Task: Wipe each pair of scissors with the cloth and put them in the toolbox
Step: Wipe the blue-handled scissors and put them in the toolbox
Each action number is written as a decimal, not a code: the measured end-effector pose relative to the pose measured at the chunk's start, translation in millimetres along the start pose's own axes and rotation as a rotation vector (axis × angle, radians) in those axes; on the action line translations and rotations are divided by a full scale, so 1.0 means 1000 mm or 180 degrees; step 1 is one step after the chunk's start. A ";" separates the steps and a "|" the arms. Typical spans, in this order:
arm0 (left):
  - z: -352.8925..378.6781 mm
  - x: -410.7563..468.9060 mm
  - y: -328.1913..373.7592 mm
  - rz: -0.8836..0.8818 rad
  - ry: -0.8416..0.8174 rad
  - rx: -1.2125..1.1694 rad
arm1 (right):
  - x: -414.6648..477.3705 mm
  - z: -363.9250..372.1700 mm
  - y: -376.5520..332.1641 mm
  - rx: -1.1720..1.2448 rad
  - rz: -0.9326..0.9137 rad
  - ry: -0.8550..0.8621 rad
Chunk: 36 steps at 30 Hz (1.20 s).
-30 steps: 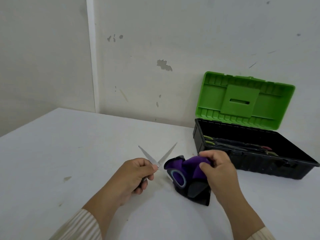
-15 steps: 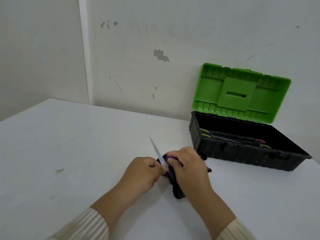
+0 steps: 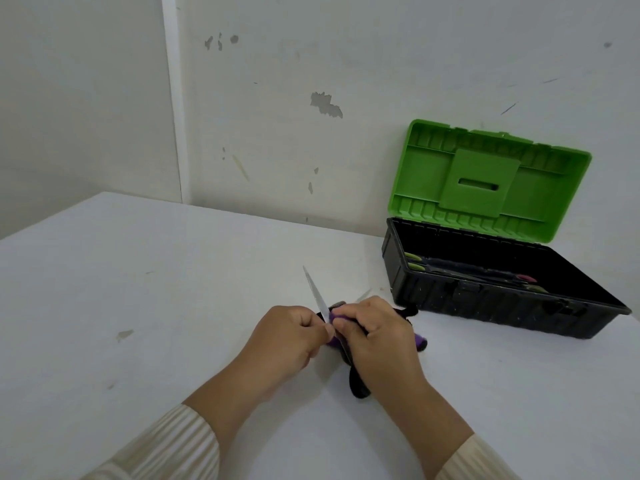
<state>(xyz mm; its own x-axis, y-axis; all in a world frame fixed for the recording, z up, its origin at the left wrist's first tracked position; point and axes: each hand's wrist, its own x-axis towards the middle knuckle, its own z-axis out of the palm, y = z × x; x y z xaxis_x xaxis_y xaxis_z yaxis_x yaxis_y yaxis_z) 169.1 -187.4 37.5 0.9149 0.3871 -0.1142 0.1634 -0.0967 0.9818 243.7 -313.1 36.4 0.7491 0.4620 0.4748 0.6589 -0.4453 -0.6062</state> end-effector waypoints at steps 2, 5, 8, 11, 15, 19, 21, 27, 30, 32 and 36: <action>0.000 0.000 0.000 -0.0005 0.0001 0.0020 | 0.001 0.000 0.002 0.0032 0.0031 0.0070; -0.001 0.000 0.001 0.0012 -0.0007 0.0041 | 0.003 -0.002 0.003 -0.0073 -0.0013 0.0211; -0.002 0.000 0.002 0.0029 -0.0021 0.0075 | -0.003 0.004 0.000 -0.0222 -0.0233 0.0047; -0.004 0.000 0.003 0.0004 -0.0099 0.0120 | 0.009 -0.006 0.011 0.0021 0.0205 0.0398; -0.003 -0.001 0.004 -0.0194 -0.0260 -0.0053 | 0.019 -0.038 0.037 0.0850 0.1195 0.1220; -0.007 0.002 0.003 -0.0311 -0.0201 -0.0188 | 0.007 -0.036 0.019 0.0741 0.0725 0.0910; -0.007 0.001 0.002 -0.0282 -0.0192 -0.0180 | -0.001 -0.017 0.006 0.0229 0.0202 0.0211; -0.004 0.000 0.002 -0.0101 -0.0127 -0.0065 | 0.005 -0.008 0.010 -0.0021 0.0152 0.0124; -0.004 0.001 0.002 -0.0072 -0.0116 -0.0028 | 0.001 -0.004 0.003 0.0065 0.0010 -0.0091; -0.004 0.000 0.002 -0.0050 -0.0127 0.0027 | 0.006 -0.007 0.009 -0.0054 0.0145 0.0092; -0.006 -0.002 0.004 -0.0085 -0.0236 0.0103 | 0.007 -0.010 0.018 -0.0105 0.0191 0.0159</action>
<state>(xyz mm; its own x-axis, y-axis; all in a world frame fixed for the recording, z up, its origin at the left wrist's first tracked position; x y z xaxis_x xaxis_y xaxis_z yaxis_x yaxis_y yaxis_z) 165.8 -183.1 42.6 0.9347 0.3212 -0.1524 0.1990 -0.1173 0.9730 261.7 -325.1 35.2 0.7892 0.3954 0.4700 0.6141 -0.4964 -0.6136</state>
